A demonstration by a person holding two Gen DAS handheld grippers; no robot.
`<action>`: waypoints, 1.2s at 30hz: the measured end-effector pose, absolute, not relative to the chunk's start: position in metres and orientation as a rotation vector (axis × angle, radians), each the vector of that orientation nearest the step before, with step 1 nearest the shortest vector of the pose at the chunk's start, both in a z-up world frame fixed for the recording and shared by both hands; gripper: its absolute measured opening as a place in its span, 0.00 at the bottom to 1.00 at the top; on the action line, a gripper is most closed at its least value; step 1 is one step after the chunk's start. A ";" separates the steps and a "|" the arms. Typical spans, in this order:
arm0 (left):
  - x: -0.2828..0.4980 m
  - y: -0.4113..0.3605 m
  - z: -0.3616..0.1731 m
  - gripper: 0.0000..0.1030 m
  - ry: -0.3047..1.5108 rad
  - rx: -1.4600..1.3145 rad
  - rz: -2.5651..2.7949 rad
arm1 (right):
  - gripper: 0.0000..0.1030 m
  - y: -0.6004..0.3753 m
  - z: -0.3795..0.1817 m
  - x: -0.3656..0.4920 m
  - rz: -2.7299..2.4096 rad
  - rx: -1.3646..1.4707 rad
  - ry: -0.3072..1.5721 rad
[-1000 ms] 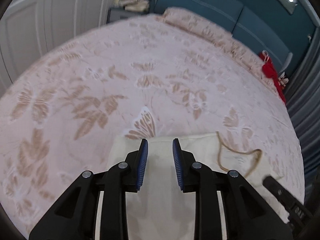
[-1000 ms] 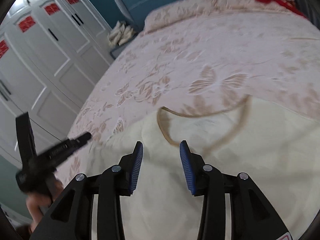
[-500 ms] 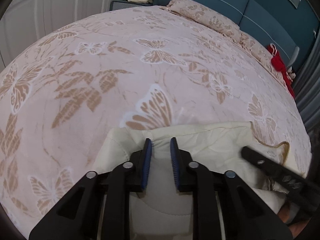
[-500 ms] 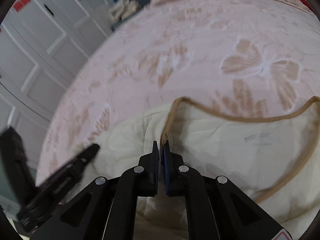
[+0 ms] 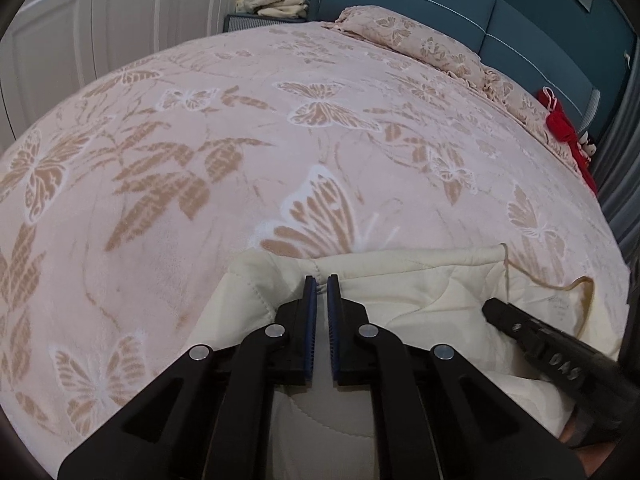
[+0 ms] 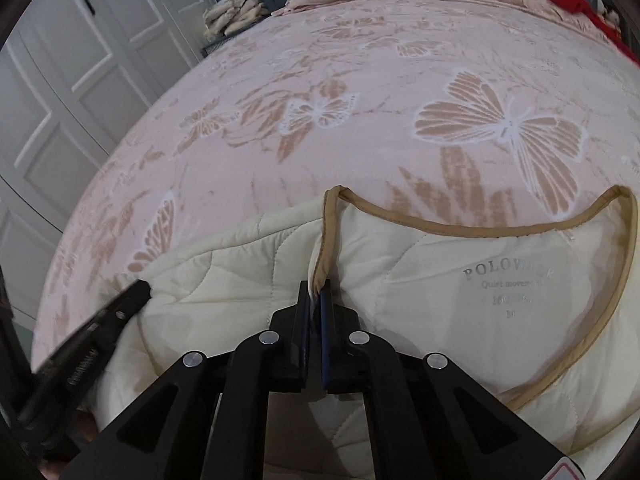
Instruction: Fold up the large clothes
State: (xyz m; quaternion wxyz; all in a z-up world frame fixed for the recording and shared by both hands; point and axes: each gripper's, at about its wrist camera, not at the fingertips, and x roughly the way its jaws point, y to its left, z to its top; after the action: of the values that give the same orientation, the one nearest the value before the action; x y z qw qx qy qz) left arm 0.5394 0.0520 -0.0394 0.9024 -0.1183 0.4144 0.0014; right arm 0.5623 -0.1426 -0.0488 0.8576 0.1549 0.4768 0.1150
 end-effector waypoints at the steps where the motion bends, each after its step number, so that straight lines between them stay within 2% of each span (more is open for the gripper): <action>1: 0.539 0.052 -0.040 0.06 0.854 -0.237 0.008 | 0.03 -0.155 -0.042 0.555 0.246 0.383 0.962; 3: 0.539 0.052 -0.040 0.06 0.851 -0.235 0.009 | 0.08 -0.181 -0.025 0.539 0.162 0.431 0.887; 7: 0.540 0.054 -0.038 0.06 0.855 -0.243 0.006 | 0.08 -0.268 0.009 0.489 0.002 0.551 0.805; 10: 0.539 0.049 -0.027 0.06 0.882 -0.211 0.030 | 0.16 -0.323 0.021 0.456 -0.116 0.486 0.810; 13: 0.528 0.034 0.009 0.26 0.841 -0.252 -0.015 | 0.19 -0.372 0.017 0.441 -0.197 0.523 0.822; 15: 0.525 0.000 0.036 0.51 0.826 -0.279 -0.101 | 0.23 -0.395 0.011 0.440 -0.220 0.587 0.828; 17: 0.531 -0.043 0.050 0.59 0.865 -0.310 -0.242 | 0.23 -0.412 -0.001 0.442 -0.229 0.654 0.844; 21: 0.550 -0.136 0.043 0.59 1.003 -0.273 -0.411 | 0.21 -0.412 -0.020 0.447 -0.200 0.627 0.914; 26: 0.573 -0.187 -0.003 0.59 1.169 -0.283 -0.405 | 0.21 -0.400 -0.026 0.442 -0.174 0.531 0.918; 28: 0.578 -0.197 -0.023 0.55 1.233 -0.309 -0.407 | 0.21 -0.397 -0.022 0.443 -0.160 0.511 0.914; 29: 0.573 -0.202 -0.024 0.43 1.222 -0.291 -0.406 | 0.21 -0.398 -0.019 0.443 -0.149 0.519 0.906; 30: 0.572 -0.207 -0.023 0.10 1.206 -0.264 -0.431 | 0.21 -0.399 -0.015 0.444 -0.133 0.535 0.890; 31: 0.570 -0.211 -0.022 0.02 1.211 -0.247 -0.453 | 0.21 -0.401 -0.012 0.445 -0.124 0.543 0.880; 34: 0.566 -0.210 -0.001 0.01 1.093 -0.204 -0.467 | 0.21 -0.403 -0.015 0.453 -0.145 0.525 0.890; 35: 0.565 -0.208 0.003 0.01 1.068 -0.207 -0.472 | 0.10 -0.403 -0.020 0.455 -0.161 0.516 0.907; 36: 0.564 -0.205 0.003 0.01 1.057 -0.216 -0.477 | 0.08 -0.404 -0.027 0.457 -0.170 0.517 0.922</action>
State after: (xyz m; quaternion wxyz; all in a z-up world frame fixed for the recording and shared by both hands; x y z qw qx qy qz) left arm 0.5642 -0.2054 0.0035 0.8311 -0.1017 0.4983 -0.2251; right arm 0.4566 -0.4042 -0.0272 0.8601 0.2464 0.4392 -0.0809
